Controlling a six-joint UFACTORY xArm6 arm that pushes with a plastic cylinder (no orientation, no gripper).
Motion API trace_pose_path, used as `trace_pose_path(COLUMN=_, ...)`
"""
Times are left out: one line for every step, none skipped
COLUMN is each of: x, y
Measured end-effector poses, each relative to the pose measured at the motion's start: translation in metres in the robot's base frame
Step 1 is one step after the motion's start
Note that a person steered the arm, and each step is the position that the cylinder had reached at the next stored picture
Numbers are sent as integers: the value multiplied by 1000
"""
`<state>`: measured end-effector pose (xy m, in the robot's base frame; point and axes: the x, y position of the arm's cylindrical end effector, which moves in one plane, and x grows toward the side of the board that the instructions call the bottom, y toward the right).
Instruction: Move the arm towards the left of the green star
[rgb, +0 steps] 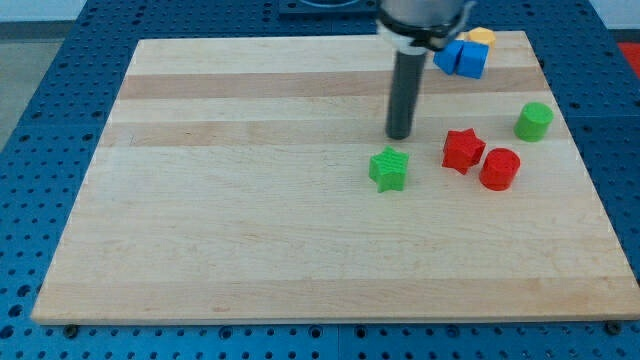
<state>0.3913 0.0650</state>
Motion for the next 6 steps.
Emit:
trace_pose_path(x=20, y=-15)
trace_pose_path(x=35, y=-41)
trace_pose_path(x=49, y=-70)
trace_pose_path(x=79, y=-76)
trace_pose_path(x=84, y=-60)
trace_pose_path(x=77, y=-52)
